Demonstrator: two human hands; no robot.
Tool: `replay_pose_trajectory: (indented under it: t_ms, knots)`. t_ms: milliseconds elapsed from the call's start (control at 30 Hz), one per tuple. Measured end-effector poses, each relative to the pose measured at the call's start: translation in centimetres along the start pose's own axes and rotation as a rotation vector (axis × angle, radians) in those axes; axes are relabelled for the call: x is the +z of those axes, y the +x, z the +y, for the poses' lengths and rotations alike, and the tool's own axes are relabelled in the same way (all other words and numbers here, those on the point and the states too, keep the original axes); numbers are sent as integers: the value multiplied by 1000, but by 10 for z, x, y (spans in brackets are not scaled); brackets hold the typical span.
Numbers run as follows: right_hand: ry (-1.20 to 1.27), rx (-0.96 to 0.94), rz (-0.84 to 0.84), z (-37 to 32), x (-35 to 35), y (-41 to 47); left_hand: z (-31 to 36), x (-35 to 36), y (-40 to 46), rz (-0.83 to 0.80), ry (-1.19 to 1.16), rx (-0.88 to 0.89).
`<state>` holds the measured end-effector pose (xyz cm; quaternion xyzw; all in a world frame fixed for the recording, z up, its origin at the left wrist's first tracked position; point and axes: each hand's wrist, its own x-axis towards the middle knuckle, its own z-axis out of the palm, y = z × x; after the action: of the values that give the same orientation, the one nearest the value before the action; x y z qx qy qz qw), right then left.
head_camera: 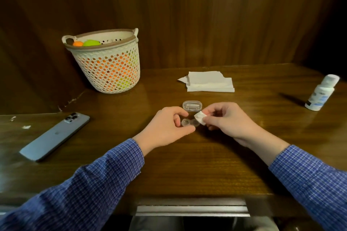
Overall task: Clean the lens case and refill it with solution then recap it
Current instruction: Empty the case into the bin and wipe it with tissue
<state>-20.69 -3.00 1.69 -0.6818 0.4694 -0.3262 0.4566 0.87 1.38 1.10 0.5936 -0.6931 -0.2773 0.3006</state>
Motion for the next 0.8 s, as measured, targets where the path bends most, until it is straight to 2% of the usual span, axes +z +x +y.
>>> replay_pose_trajectory:
  t_ms: [133, 233, 333, 500, 633, 700, 800]
  knots:
    - [93, -6, -45, -15, 2, 0, 10, -11, 0, 35, -214, 43]
    - [184, 11, -69, -34, 6, 3, 17, -22, 1, 66, -201, 65]
    - [216, 43, -61, -44, 5, 5, 13, -38, 14, 158, -228, -31]
    - [125, 74, 25, -24, -23, -7, -10, -58, 63, 202, -134, -259]
    - [103, 116, 67, 0, -61, -28, -29, -48, 94, 217, 160, -447]
    - [72, 139, 129, 11, -82, -38, -25, -40, 101, 316, 264, -398]
    - [28, 164, 214, 23, -111, -50, 1, -23, 109, 396, 231, -199]
